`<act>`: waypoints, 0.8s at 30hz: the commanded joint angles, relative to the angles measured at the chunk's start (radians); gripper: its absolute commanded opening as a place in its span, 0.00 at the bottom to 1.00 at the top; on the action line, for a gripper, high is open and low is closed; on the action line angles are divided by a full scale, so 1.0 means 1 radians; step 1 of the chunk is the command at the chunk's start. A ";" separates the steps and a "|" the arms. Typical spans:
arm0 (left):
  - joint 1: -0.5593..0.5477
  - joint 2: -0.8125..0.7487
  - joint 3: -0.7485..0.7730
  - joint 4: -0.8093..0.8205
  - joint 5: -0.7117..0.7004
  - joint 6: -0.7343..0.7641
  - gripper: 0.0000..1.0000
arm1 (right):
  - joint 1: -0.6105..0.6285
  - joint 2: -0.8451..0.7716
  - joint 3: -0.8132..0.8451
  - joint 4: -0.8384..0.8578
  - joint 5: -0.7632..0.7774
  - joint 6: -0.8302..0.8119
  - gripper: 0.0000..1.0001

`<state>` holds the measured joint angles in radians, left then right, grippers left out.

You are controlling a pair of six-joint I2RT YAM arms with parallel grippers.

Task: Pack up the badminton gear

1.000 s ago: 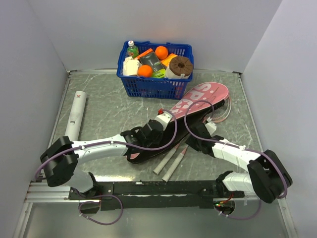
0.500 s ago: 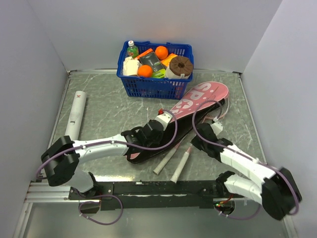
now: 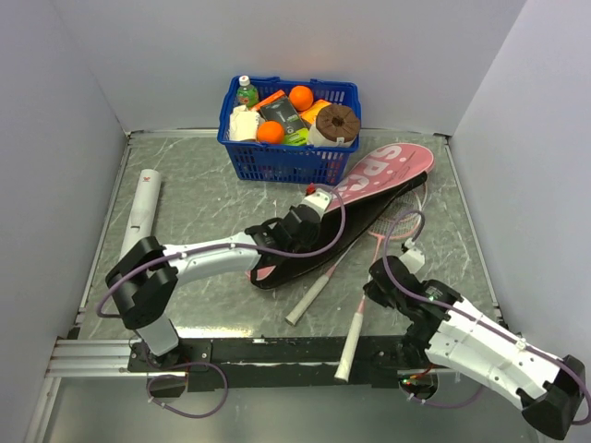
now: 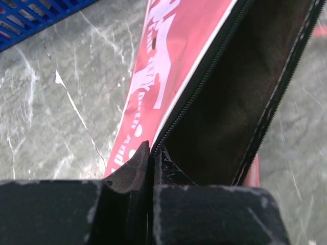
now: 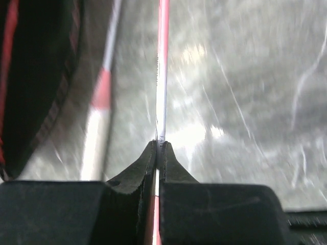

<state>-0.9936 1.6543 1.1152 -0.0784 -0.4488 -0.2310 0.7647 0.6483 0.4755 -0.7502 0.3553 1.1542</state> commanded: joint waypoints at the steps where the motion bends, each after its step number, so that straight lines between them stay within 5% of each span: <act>1: 0.032 0.024 0.054 0.040 -0.001 -0.016 0.01 | 0.118 -0.033 -0.004 -0.117 -0.012 0.091 0.00; 7: 0.035 -0.004 0.003 0.071 0.027 -0.039 0.01 | 0.206 0.060 -0.071 -0.023 -0.044 0.173 0.00; 17: 0.035 -0.074 -0.126 0.120 0.064 -0.082 0.01 | 0.208 0.204 -0.009 0.006 -0.012 0.159 0.50; 24: 0.015 -0.094 -0.146 0.111 0.058 -0.082 0.01 | 0.136 0.220 0.040 -0.040 0.116 0.125 0.58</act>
<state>-0.9661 1.6146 0.9771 -0.0040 -0.3801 -0.2836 0.9546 0.8680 0.4706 -0.7708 0.3717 1.2949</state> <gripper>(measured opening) 0.059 0.580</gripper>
